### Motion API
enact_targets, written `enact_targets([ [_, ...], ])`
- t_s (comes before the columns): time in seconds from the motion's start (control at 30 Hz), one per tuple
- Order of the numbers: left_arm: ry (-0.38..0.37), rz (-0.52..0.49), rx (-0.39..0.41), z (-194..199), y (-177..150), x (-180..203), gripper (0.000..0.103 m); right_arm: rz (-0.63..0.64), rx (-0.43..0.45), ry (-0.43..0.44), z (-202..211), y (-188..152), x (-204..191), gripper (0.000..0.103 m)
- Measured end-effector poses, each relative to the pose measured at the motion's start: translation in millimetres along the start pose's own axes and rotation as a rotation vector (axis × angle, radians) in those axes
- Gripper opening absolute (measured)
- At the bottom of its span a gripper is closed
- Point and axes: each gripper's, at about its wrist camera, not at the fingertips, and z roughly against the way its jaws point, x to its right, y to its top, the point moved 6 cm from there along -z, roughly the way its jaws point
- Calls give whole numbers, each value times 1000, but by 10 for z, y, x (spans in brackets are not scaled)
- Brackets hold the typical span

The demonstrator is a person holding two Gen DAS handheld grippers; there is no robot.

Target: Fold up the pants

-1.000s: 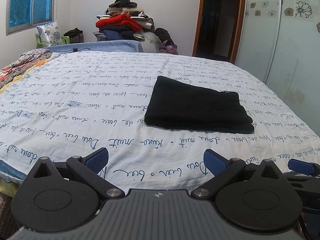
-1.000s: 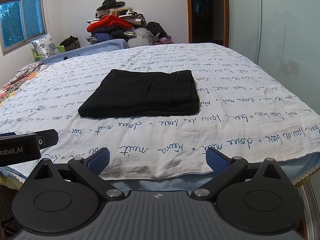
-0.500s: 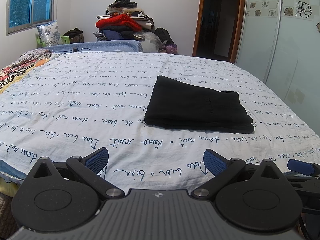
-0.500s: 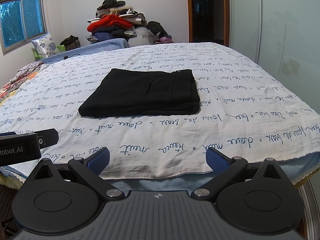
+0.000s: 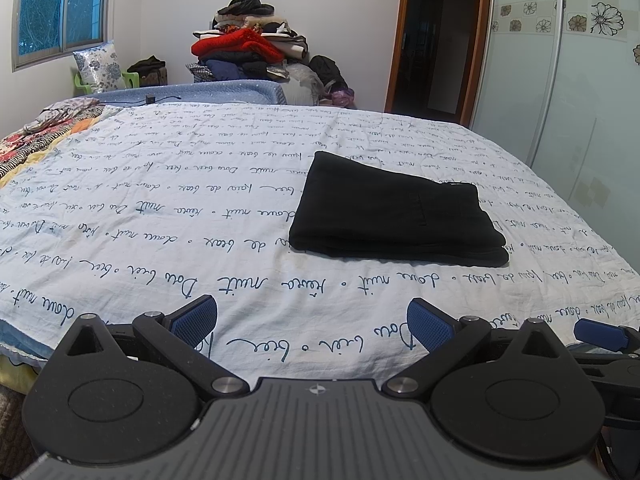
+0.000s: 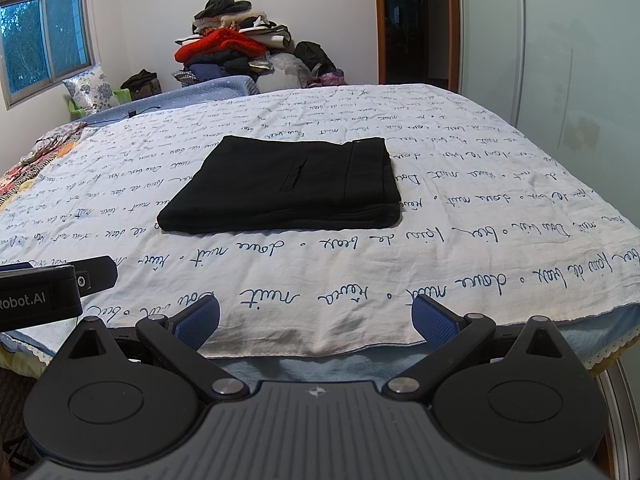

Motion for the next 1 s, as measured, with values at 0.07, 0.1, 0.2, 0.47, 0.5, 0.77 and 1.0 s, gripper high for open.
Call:
enact_targets([
  [0.07, 0, 0, 0, 3, 1, 1, 102, 0, 1, 0, -2, 7, -2, 103],
  [0.1, 0, 0, 1, 3, 2, 2, 102, 1, 0, 0, -2, 0, -3, 103],
  [0.2, -1, -1, 1, 2, -1, 0, 102, 1, 0, 0, -2, 0, -3, 103],
  [0.47, -3, 1, -1, 3, -15, -16, 102, 2, -1, 0, -2, -3, -3, 103],
  [0.5, -5, 0, 0, 1, -12, -18, 102, 2, -1, 0, -1, -3, -3, 103],
  [0.77, -24, 37, 85, 97, 50, -86, 102, 5, -4, -1, -2, -12, 1, 103],
  [1.0, -43, 9, 77, 101, 68, -49, 102, 7, -7, -1, -7, -3, 15, 103],
])
